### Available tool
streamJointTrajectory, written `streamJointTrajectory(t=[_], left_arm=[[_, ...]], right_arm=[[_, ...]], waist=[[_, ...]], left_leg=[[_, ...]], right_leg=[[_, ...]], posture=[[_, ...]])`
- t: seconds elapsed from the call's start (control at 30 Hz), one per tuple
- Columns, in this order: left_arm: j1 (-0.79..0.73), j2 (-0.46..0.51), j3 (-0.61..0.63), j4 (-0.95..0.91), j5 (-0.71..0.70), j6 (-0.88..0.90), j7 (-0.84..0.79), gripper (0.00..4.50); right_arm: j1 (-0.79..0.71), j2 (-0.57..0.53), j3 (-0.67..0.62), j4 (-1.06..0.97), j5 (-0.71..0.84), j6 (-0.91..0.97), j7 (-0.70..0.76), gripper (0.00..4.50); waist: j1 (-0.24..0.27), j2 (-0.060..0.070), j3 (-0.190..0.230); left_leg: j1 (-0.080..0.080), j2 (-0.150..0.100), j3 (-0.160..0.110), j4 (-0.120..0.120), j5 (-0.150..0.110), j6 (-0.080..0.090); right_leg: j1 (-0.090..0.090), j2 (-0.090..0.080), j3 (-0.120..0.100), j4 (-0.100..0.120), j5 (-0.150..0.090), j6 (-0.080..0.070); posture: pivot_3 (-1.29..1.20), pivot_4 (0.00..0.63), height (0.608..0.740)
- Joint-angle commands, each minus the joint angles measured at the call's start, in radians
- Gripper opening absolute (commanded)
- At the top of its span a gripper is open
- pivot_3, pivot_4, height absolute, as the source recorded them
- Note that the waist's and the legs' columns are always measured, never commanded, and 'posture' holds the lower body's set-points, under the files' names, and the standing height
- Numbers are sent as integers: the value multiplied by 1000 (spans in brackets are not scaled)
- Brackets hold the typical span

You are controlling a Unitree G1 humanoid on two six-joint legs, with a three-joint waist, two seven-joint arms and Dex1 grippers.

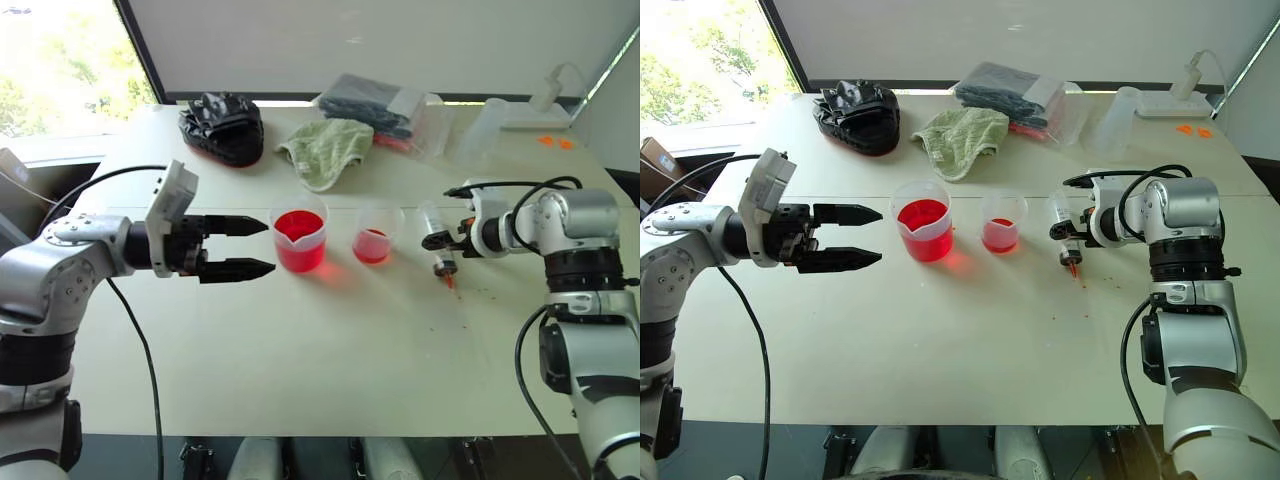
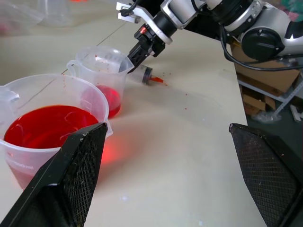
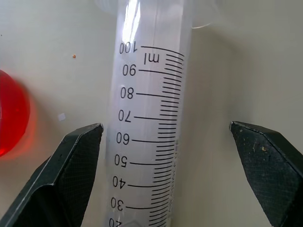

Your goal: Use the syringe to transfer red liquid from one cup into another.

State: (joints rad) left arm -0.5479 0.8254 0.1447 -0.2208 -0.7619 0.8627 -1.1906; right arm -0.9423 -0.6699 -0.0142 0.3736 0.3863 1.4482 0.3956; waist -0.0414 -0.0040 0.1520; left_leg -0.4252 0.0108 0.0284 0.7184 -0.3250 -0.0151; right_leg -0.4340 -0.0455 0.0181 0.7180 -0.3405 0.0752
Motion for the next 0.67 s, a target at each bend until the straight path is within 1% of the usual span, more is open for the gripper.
streamJointTrajectory(t=[0.03,0.1,0.17,0.27,0.33,0.37,0.5,0.67], left_arm=[[-22,33,48,-4,-29,6,11,4326],[-12,59,52,-4,-27,3,4,4326],[-13,93,62,8,-30,4,-10,4326],[-13,127,59,27,-25,-9,-37,4326],[-15,140,53,37,-22,-17,-53,4326],[-16,147,48,41,-18,-22,-63,4326],[-14,167,36,55,0,-43,-87,4326],[-8,184,31,56,2,-35,-97,4326]], right_arm=[[37,-138,46,-196,22,-109,152,4446],[74,-207,52,-300,52,-159,246,4446],[139,-307,52,-443,86,-238,375,4446],[265,-426,-4,-578,109,-476,589,4446],[337,-467,-64,-607,123,-636,715,4446],[361,-486,-83,-612,134,-673,764,4446],[382,-546,-110,-594,177,-683,875,4446],[370,-555,-101,-568,159,-715,898,4446]], waist=[[5,0,0],[4,0,0],[4,0,0],[3,0,0],[4,0,0],[4,0,0],[4,0,0],[4,0,0]], left_leg=[[0,0,0,0,0,0],[0,0,0,0,-1,1],[0,0,0,0,-1,2],[0,0,0,-1,-1,3],[1,0,0,0,-3,5],[1,0,0,0,-3,6],[1,0,0,0,-3,5],[2,1,0,0,-3,5]], right_leg=[[0,0,0,0,0,0],[0,0,0,0,0,0],[0,0,0,-1,0,0],[0,1,-1,-1,0,0],[1,0,0,-2,0,0],[2,0,0,-2,0,0],[2,0,0,-2,0,0],[2,0,0,-2,0,0]], posture=[[0,150,711],[0,150,711],[0,150,711],[0,150,711],[0,150,711],[0,150,711],[0,150,711],[0,150,711]])
